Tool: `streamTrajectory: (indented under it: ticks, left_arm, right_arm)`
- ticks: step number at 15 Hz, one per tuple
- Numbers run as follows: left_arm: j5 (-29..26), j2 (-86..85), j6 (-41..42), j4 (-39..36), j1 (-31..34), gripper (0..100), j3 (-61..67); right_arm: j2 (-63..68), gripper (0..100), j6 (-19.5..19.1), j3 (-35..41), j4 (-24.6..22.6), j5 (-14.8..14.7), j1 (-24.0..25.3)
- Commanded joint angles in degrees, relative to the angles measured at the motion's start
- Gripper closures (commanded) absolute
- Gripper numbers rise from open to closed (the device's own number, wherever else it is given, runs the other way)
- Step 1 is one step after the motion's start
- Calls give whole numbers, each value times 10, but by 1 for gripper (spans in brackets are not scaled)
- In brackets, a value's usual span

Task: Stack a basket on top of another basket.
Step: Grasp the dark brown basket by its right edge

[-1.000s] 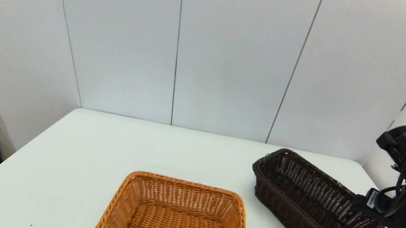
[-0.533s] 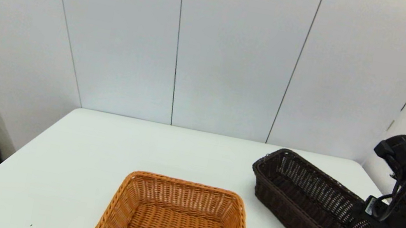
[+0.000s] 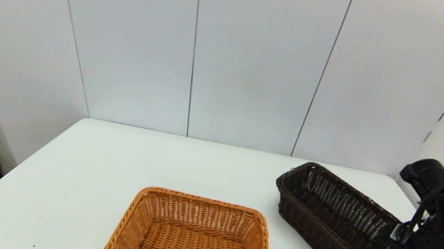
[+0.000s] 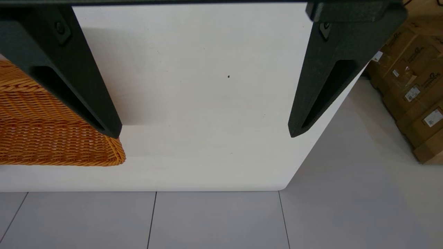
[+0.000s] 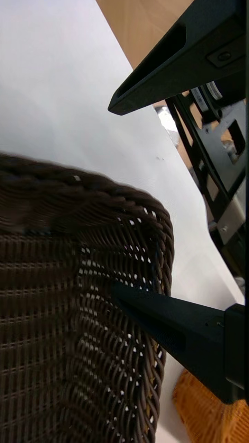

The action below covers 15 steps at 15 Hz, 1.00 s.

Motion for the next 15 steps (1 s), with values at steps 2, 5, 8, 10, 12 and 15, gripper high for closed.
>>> streamTrajectory:
  ticks: [2,5,8,10,12,15]
  left_arm:
    - [0,-1,0,0,1,0,1]
    - [0,-1,0,0,0,0,1]
    - [0,-1,0,0,1,0,1]
    - [0,-1,0,0,0,0,1]
    - [0,-1,0,0,0,0,1]
    - [0,-1,0,0,0,0,1]
  right_arm:
    - [21,0,9,27,-38,3,-6]
    - [30,0,10,34,-48,5,-11]
    - [33,0,9,34,-59,5,-23]
    - [36,0,8,33,-60,8,-24]
    - [37,0,5,32,-70,9,-24]
    - [48,0,2,31,-98,8,-30]
